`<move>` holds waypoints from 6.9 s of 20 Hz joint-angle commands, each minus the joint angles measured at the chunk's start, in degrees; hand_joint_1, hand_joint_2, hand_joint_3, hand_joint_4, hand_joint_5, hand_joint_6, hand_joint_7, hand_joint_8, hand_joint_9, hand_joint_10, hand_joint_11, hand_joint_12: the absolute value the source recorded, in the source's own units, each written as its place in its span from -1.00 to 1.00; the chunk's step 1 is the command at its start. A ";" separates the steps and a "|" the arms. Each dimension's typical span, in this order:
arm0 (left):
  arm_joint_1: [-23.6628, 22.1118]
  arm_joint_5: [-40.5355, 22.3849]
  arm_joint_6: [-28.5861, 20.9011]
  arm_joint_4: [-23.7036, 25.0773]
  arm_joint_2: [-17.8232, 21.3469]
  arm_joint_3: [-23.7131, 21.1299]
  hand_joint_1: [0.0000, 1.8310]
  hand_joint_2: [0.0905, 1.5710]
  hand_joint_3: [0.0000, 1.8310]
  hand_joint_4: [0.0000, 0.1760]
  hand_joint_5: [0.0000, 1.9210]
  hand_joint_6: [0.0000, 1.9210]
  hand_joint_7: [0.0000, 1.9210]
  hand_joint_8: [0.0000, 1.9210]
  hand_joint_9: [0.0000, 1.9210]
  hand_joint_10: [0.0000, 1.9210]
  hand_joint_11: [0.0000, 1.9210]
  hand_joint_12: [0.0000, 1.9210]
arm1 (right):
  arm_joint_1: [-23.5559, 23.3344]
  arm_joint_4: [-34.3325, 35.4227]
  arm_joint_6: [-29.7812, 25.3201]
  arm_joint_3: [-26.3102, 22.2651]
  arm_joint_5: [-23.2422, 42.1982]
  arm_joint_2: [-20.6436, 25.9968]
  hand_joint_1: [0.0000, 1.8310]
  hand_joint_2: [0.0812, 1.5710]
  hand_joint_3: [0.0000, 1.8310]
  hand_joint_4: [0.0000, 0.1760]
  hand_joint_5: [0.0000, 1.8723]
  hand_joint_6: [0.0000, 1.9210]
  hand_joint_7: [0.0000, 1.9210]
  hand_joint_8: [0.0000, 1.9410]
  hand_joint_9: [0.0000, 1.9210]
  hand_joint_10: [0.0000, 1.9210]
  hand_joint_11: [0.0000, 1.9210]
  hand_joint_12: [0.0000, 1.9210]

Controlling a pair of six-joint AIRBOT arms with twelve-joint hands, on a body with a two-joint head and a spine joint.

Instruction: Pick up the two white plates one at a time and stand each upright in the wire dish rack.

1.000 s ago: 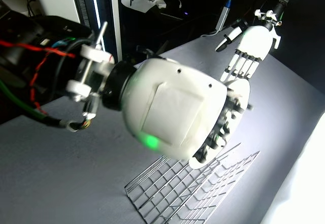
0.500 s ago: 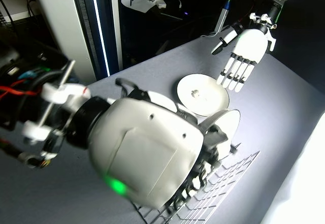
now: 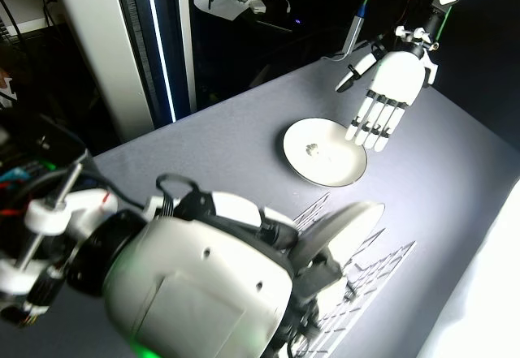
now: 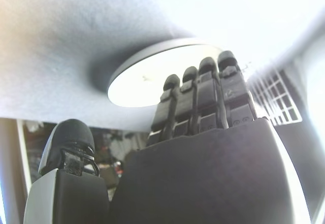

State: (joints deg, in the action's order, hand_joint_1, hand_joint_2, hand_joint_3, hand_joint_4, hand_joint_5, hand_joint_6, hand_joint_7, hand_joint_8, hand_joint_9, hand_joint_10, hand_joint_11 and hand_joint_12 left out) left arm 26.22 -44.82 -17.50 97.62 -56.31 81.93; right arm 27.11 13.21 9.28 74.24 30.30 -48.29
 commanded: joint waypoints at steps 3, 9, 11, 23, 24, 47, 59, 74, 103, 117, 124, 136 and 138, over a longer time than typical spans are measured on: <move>0.53 -0.92 -0.10 -3.09 0.14 -0.50 -1.00 0.48 -0.99 -1.00 -1.00 -1.00 -1.00 -1.00 -1.00 -1.00 -1.00 -1.00 | -0.20 1.09 -0.59 2.02 7.23 -0.30 0.53 0.27 -1.00 -1.00 0.13 -0.18 0.26 -0.41 0.17 -0.10 0.02 0.01; 1.25 -0.87 0.00 -3.09 0.08 -0.67 -1.00 0.47 -1.00 -1.00 -1.00 -1.00 -1.00 -1.00 -1.00 -1.00 -1.00 -1.00 | 3.24 -2.41 -0.23 2.14 7.50 -1.06 0.53 0.27 -1.00 -1.00 0.12 -0.17 0.27 -0.41 0.17 -0.12 0.01 0.00; 1.50 -0.81 0.03 -3.09 0.08 -0.76 -1.00 0.46 -1.00 -1.00 -1.00 -1.00 -1.00 -1.00 -1.00 -1.00 -1.00 -1.00 | 4.59 -2.93 -0.23 2.14 7.95 -1.11 0.53 0.28 -1.00 -1.00 0.11 -0.13 0.25 -0.38 0.15 -0.10 -0.02 0.01; 2.69 -0.42 0.19 -3.09 0.03 -0.85 -1.00 0.48 -1.00 -1.00 -1.00 -1.00 -1.00 -1.00 -1.00 -1.00 -1.00 -1.00 | 0.04 -3.40 -0.66 -0.45 9.32 -0.71 0.32 0.35 -1.00 -1.00 -0.22 -0.94 -0.16 -0.99 -0.20 -0.92 -0.66 0.22; 2.81 -0.39 0.25 -3.09 0.02 -0.85 -1.00 0.48 -1.00 -1.00 -1.00 -1.00 -1.00 -1.00 -1.00 -1.00 -1.00 -1.00 | -0.70 -3.76 -0.66 -1.18 9.10 -0.49 0.29 0.35 -1.00 -1.00 -0.24 -0.97 -0.19 -1.00 -0.22 -0.95 -0.70 0.24; 9.96 -0.55 1.40 -3.09 -1.14 -1.54 -1.00 0.47 -1.00 -1.00 -1.00 -1.00 -1.00 -1.00 -1.00 -1.00 -1.00 -1.00 | -6.95 -57.72 -0.37 -12.39 14.57 -1.11 0.35 0.15 -0.99 -1.00 -1.00 -1.00 -1.00 -1.00 -1.00 -1.00 -0.97 -0.99; 9.97 -0.56 1.44 -3.10 -1.20 -1.29 -1.00 0.45 -1.00 -1.00 -1.00 -1.00 -1.00 -1.00 -1.00 -1.00 -1.00 -1.00 | -5.25 -68.79 -0.33 -13.20 6.80 -8.33 0.81 0.38 -1.00 -1.00 -1.00 -1.00 -1.00 -1.00 -1.00 -1.00 -1.00 -0.70; 9.96 -0.55 1.60 -3.10 -1.34 -0.98 -1.00 0.47 -1.00 -1.00 -1.00 -1.00 -1.00 -1.00 -1.00 -1.00 -1.00 -1.00 | -3.56 -70.69 -0.17 -7.83 -1.51 -21.44 0.79 0.44 -1.00 -1.00 -1.00 -1.00 -1.00 -1.00 -1.00 -1.00 -1.00 -0.60; 9.71 -0.55 1.80 -3.11 -1.68 -0.73 -1.00 0.45 -1.00 -1.00 -0.99 -1.00 -1.00 -1.00 -1.00 -1.00 -1.00 -1.00 | -3.40 -70.68 0.31 0.82 -5.52 -31.35 0.81 0.51 -0.99 -1.00 -0.98 -1.00 -1.00 -1.00 -0.98 -0.99 -1.00 -0.35; 9.16 -0.72 1.76 -3.76 -1.53 -0.48 -1.00 0.46 -1.00 -1.00 -0.98 -0.99 -1.00 -1.00 -1.00 -1.00 -1.00 -1.00 | -4.37 -70.67 0.36 1.18 -4.38 -31.30 0.62 0.38 -1.00 -1.00 -0.06 0.08 -0.02 -0.13 -0.05 0.12 -0.02 0.52; 2.52 -1.81 1.07 -5.67 -0.14 0.90 -1.00 0.47 -1.00 -1.00 -0.94 -0.98 -0.97 -0.99 -1.00 -1.00 -1.00 -1.00 | -7.03 -68.27 0.33 -1.53 -1.30 -26.92 0.53 0.38 -1.00 -1.00 -0.02 0.08 0.01 -0.09 0.01 0.16 -0.06 0.28; -10.51 -2.32 -0.36 -6.12 2.58 4.75 -1.00 0.46 -1.00 -1.00 -0.96 -1.00 -0.99 -1.00 -1.00 -1.00 -1.00 -1.00 | -11.24 -59.04 0.32 -11.05 0.02 -19.22 0.52 0.28 -1.00 -1.00 0.14 -0.33 0.21 -0.30 0.19 0.02 0.04 0.26; -10.50 -1.94 -0.36 -6.11 3.07 4.59 -1.00 0.46 -1.00 -1.00 -0.96 -1.00 -0.98 -1.00 -1.00 -1.00 -1.00 -1.00 | -12.06 -56.30 0.32 -11.82 1.29 -18.02 0.53 0.27 -1.00 -1.00 0.17 -0.39 0.24 -0.35 0.20 0.01 0.02 0.26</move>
State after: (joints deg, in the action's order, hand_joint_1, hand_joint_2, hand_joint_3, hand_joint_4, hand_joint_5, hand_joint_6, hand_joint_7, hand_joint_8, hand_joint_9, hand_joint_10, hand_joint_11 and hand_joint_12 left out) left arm 16.21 -46.13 -17.85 95.48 -53.91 86.46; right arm 15.81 -44.56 9.96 62.33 25.04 -65.98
